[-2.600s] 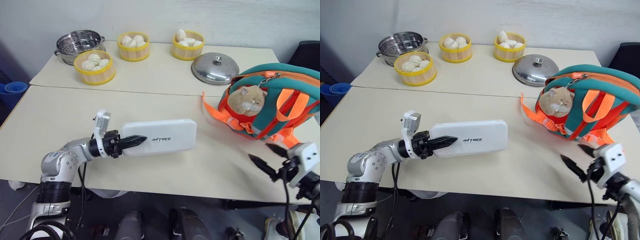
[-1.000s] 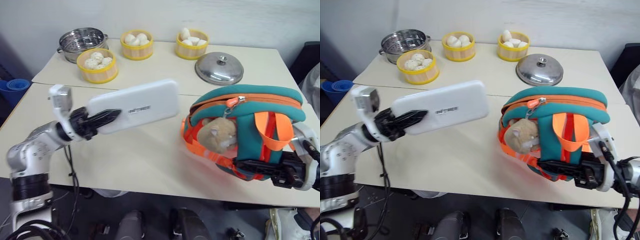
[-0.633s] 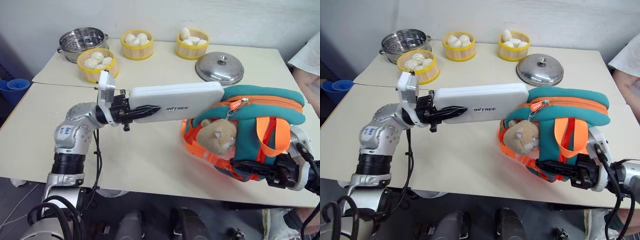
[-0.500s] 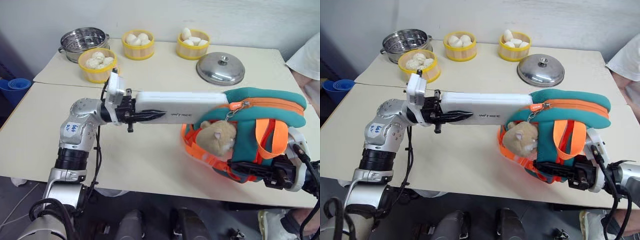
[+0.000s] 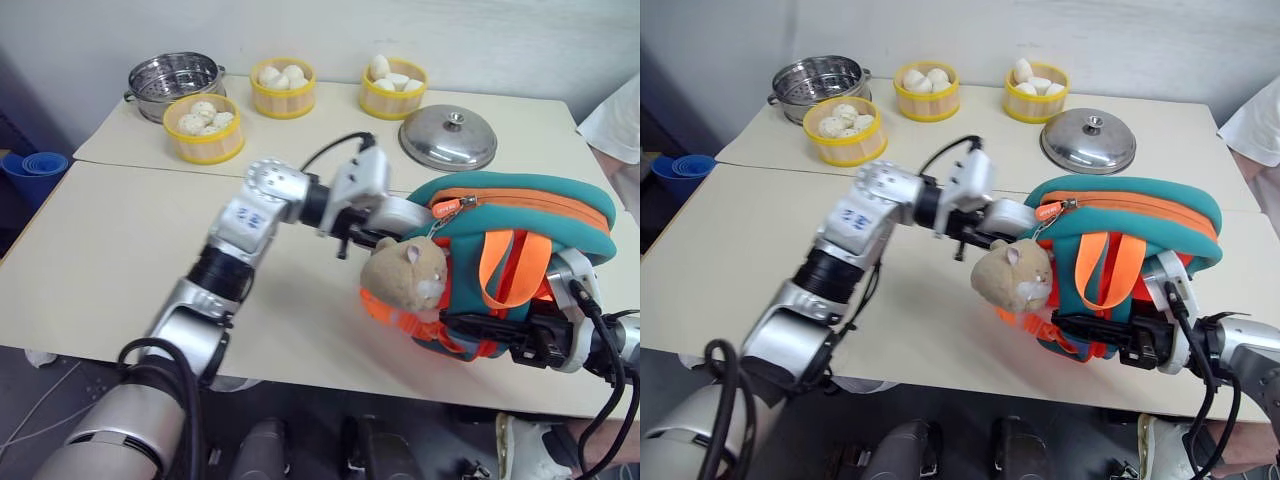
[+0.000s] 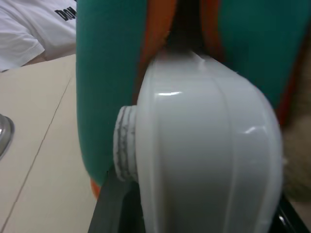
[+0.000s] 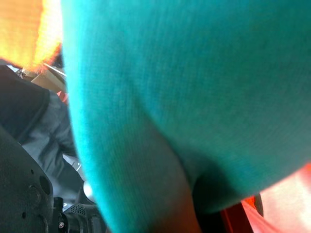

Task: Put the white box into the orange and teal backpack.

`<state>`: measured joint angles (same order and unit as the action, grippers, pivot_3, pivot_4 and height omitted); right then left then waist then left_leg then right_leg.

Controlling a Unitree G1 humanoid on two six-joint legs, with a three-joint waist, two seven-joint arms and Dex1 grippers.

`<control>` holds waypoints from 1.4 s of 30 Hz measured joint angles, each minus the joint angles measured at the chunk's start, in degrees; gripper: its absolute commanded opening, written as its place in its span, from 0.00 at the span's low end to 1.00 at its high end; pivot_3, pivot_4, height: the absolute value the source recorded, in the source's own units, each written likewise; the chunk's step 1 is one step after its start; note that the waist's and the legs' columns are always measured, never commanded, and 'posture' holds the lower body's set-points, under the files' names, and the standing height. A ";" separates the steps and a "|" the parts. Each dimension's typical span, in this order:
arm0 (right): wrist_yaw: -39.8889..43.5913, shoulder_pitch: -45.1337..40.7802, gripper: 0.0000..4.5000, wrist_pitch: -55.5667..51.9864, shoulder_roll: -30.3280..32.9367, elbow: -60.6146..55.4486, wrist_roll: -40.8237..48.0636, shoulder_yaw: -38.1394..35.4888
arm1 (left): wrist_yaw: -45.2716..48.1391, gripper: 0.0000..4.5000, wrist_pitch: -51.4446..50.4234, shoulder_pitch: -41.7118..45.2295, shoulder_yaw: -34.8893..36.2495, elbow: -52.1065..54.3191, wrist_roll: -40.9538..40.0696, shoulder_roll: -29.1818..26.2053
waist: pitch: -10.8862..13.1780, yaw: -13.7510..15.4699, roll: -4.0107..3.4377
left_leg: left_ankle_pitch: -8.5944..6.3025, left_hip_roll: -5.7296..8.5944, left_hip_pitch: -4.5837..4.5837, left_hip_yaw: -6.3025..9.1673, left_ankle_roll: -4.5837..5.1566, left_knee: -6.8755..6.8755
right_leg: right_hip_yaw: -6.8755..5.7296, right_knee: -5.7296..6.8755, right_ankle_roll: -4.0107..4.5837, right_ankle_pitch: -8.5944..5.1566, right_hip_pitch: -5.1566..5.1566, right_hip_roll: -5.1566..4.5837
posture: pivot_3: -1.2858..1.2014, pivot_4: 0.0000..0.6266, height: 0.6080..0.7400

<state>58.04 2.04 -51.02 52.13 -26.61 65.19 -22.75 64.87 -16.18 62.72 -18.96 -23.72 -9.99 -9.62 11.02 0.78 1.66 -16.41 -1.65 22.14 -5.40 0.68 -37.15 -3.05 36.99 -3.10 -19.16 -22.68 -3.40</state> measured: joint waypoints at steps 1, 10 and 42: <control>-0.20 -0.05 0.01 0.00 -0.20 0.01 -0.04 0.10 | -1.18 0.28 0.45 0.01 0.00 -1.37 0.32 1.85 | 0.00 -0.07 -0.01 | 0.00 0.00 0.00 0.00 -0.01 0.01 | -0.01 0.01 0.00 0.00 0.00 0.00 | 0.52 0.24 1.00; -3.43 0.84 0.00 1.46 -2.98 -0.45 -1.03 0.27 | 0.74 0.89 2.69 -3.96 5.84 -0.88 -4.32 1.52 | 0.01 -1.11 -0.03 | 0.06 -0.02 -0.09 0.04 0.00 0.00 | -0.02 0.26 0.02 0.00 -0.02 0.00 | 0.52 0.24 1.00; -7.77 -4.70 0.00 5.84 -7.33 2.53 -5.49 4.22 | -3.95 0.25 9.18 -20.93 8.61 22.50 -7.12 -5.15 | 0.00 -0.89 -0.07 | 0.03 0.03 -0.12 0.09 0.07 -0.17 | -0.02 0.38 0.01 0.01 0.07 -0.06 | 0.52 0.24 1.00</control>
<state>50.27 -2.66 -45.18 44.80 -24.08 59.70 -18.54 60.92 -7.00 41.79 -10.35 -1.22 -17.12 -14.77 11.02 -0.11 1.59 -16.38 -1.62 22.02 -5.30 0.76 -37.33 -3.07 37.37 -3.10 -19.15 -22.61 -3.45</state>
